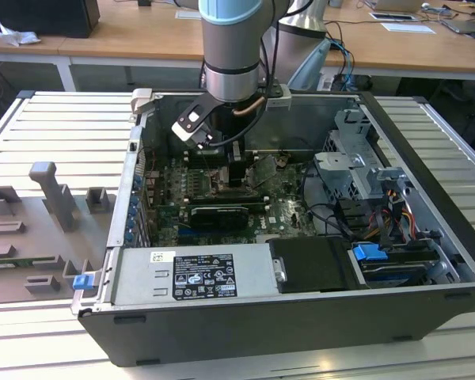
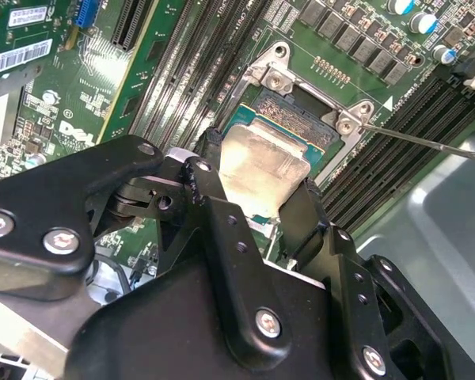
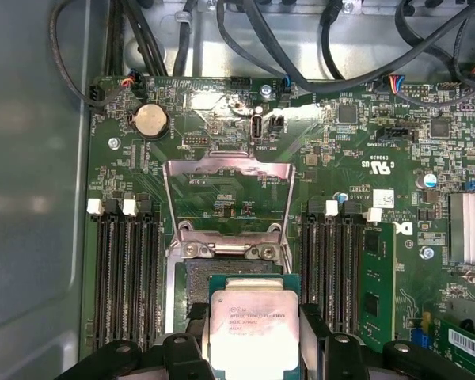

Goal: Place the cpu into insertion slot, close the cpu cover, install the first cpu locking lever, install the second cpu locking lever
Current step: 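Place the cpu into insertion slot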

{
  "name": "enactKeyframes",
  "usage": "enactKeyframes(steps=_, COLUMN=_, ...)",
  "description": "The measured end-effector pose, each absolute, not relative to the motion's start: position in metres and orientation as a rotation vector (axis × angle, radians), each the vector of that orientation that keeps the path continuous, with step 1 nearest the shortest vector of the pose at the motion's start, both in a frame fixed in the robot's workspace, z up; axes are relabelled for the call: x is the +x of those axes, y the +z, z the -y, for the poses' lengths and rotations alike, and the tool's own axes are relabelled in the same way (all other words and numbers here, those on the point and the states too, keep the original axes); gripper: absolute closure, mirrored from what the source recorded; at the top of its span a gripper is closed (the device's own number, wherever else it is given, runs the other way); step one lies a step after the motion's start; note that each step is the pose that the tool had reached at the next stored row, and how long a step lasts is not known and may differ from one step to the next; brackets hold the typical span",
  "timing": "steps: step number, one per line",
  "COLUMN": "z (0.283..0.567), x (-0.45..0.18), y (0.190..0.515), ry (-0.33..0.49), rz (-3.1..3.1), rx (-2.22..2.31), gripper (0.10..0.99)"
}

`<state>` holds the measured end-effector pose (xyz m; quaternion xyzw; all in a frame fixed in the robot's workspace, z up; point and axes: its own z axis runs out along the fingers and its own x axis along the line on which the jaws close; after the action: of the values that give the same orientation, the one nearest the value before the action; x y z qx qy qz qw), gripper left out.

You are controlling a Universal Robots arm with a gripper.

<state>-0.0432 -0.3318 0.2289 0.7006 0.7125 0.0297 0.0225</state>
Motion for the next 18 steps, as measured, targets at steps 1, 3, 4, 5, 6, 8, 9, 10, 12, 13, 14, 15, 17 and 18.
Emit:
enactKeyframes(steps=1, z=0.3318, x=-0.0432, y=0.2287, ry=0.092, rz=-2.207, rx=2.170, gripper=0.549)
enactKeyframes(steps=3, z=0.3318, x=-0.0432, y=0.2284, ry=0.092, rz=-2.207, rx=2.170, gripper=0.549)
enactKeyframes(steps=4, z=0.3318, x=-0.0432, y=0.2279, ry=0.092, rz=-2.207, rx=2.170, gripper=0.549)
enactKeyframes(steps=5, z=0.3318, x=-0.0432, y=0.2273, ry=0.092, rz=-2.207, rx=2.170, gripper=0.549)
enactKeyframes(steps=6, z=0.3318, x=-0.0432, y=0.2272, ry=0.092, rz=-2.207, rx=2.170, gripper=0.549)
enactKeyframes(steps=8, z=0.3318, x=-0.0432, y=0.2268, ry=0.092, rz=-2.207, rx=2.170, gripper=0.549)
enactKeyframes(steps=9, z=0.3318, x=-0.0432, y=0.2266, ry=0.092, rz=-2.207, rx=2.170, gripper=0.549)
enactKeyframes(steps=10, z=0.3318, x=-0.0432, y=0.2264, ry=0.092, rz=-2.207, rx=2.170, gripper=0.549)
enactKeyframes(steps=12, z=0.3318, x=-0.0432, y=0.2258, ry=0.092, rz=-2.207, rx=2.170, gripper=0.549)
enactKeyframes(steps=13, z=0.3318, x=-0.0432, y=0.2251, ry=0.092, rz=-2.207, rx=2.170, gripper=0.549)
enactKeyframes(steps=14, z=0.3318, x=-0.0432, y=0.2243, ry=0.092, rz=-2.207, rx=2.170, gripper=0.549)
enactKeyframes(steps=15, z=0.3317, x=-0.0432, y=0.2239, ry=0.092, rz=-2.207, rx=2.170, gripper=0.549)
enactKeyframes(steps=17, z=0.3302, x=-0.0432, y=0.2229, ry=0.092, rz=-2.207, rx=2.170, gripper=0.549)
enactKeyframes(steps=18, z=0.3296, x=-0.0431, y=0.2223, ry=0.092, rz=-2.207, rx=2.170, gripper=0.549)
